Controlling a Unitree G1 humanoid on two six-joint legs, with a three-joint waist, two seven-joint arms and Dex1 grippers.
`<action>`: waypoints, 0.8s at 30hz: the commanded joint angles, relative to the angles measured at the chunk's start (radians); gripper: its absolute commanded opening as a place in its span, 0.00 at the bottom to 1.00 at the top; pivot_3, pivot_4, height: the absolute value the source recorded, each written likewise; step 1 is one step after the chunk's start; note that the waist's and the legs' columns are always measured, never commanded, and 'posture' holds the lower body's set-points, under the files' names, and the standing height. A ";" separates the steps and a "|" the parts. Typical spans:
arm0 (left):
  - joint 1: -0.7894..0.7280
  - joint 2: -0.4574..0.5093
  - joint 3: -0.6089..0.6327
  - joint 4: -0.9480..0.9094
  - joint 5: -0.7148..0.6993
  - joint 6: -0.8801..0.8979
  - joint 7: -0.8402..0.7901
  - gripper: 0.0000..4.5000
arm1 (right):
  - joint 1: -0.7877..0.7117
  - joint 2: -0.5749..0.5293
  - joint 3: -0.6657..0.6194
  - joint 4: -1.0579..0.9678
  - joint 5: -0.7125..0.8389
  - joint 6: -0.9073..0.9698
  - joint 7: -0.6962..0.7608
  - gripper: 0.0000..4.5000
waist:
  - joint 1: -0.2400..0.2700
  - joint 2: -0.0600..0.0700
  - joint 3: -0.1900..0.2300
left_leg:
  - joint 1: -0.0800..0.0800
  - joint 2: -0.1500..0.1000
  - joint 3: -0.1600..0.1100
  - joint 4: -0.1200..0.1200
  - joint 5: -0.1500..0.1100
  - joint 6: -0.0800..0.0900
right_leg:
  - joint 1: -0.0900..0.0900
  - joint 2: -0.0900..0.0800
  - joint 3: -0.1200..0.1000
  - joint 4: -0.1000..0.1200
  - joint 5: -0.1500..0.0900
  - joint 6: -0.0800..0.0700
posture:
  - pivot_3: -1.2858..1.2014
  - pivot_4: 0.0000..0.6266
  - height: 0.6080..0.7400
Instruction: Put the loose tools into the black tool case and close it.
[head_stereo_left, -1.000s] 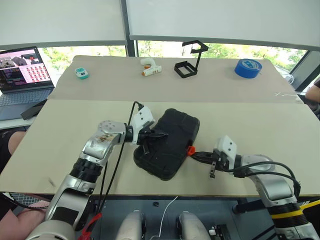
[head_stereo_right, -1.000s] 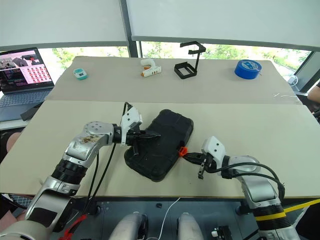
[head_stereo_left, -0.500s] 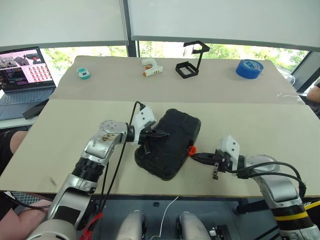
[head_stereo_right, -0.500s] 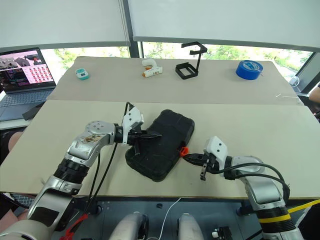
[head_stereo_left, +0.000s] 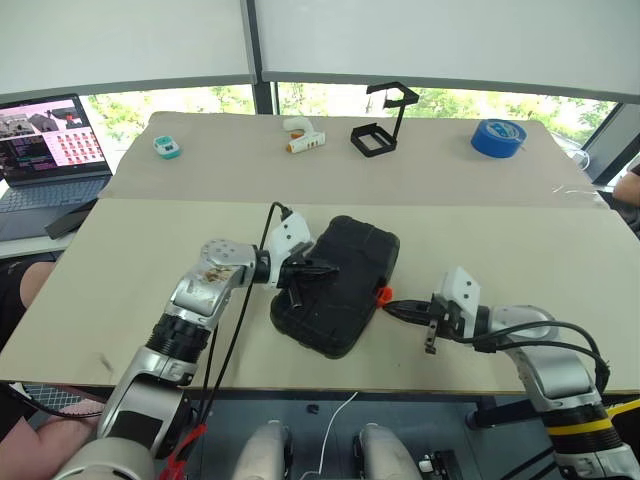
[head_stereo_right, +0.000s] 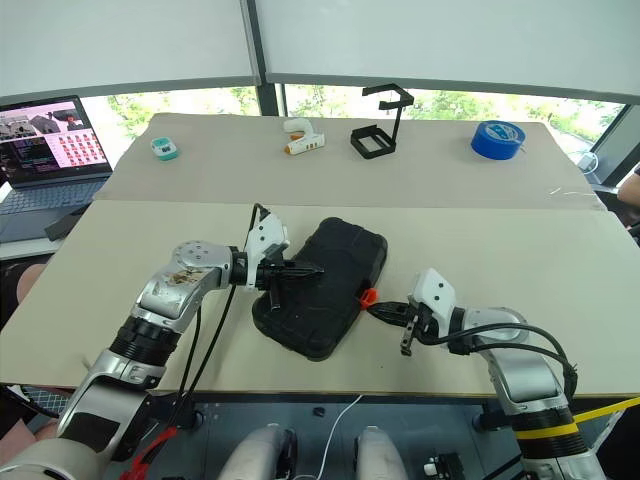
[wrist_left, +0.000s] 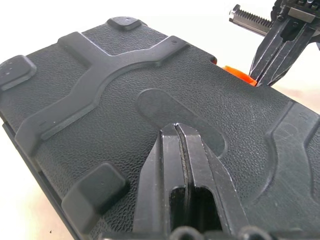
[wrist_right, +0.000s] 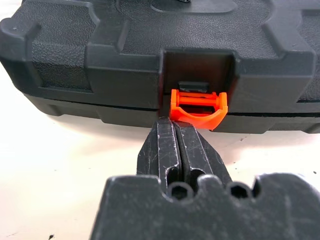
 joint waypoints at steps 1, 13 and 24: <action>0.050 -0.011 -0.079 0.048 0.038 0.027 -0.015 0.00 | -0.051 -0.005 -0.022 -0.048 0.031 -0.030 0.004 0.00 | 0.000 0.000 0.000 | 0.000 0.000 0.000 0.000 0.000 0.000 | 0.000 0.000 0.000 0.000 0.000 0.000 | 0.52 0.24 1.00; 0.061 -0.016 -0.073 0.043 0.037 0.031 -0.009 0.00 | -0.026 -0.073 -0.065 -0.040 0.054 0.019 0.038 0.00 | 0.007 0.002 -0.001 | 0.000 0.000 0.000 0.000 0.000 0.000 | 0.000 -0.001 0.000 -0.001 0.000 0.000 | 0.52 0.24 1.00; 0.064 -0.012 -0.072 0.032 0.036 0.040 -0.010 0.00 | -0.067 -0.047 -0.014 0.003 0.018 -0.001 0.015 0.00 | 0.008 0.002 -0.001 | 0.000 0.000 0.000 0.000 0.000 0.000 | 0.001 -0.001 0.000 -0.001 0.000 0.000 | 0.52 0.24 1.00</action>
